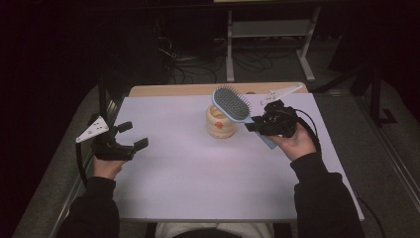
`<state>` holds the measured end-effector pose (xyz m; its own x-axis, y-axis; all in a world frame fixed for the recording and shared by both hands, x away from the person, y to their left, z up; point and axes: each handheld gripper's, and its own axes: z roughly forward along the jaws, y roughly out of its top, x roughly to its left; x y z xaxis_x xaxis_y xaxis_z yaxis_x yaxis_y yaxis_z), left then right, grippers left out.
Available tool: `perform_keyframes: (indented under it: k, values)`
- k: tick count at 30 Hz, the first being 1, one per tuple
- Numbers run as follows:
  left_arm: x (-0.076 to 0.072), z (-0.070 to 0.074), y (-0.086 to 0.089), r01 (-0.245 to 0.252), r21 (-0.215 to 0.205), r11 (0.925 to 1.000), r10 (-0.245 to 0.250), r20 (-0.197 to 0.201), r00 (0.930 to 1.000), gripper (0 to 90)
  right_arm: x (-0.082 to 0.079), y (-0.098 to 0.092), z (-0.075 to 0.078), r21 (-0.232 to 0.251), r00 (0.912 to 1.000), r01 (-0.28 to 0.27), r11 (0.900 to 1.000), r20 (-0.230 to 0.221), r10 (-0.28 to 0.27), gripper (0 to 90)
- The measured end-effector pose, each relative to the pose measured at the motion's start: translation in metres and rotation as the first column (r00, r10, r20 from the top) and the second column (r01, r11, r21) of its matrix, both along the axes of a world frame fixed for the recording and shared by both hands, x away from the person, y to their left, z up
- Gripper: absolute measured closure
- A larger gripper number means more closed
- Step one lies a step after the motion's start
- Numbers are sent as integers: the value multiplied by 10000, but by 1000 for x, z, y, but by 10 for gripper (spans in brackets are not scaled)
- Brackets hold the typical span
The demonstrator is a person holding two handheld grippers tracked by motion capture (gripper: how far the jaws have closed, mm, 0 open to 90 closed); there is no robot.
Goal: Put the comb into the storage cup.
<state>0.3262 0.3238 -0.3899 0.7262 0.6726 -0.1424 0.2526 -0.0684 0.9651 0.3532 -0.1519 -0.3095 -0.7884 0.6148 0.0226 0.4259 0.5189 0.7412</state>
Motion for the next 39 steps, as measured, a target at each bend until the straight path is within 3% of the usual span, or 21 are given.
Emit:
perform_keyframes:
  k: [9,26,39]
  values:
    - [6,16,-20,478,120,9988,-480,130,9988,0,0,6,4,39,9998,-16,10000,174,15,684]
    - [22,41,-53,914,128,9957,-916,141,9957,0,4,21,6,260,9989,-59,9996,458,47,684]
    - [37,50,-79,1023,-325,9942,-1024,-20,9947,0,5,32,5,510,9979,-137,9986,633,105,684]
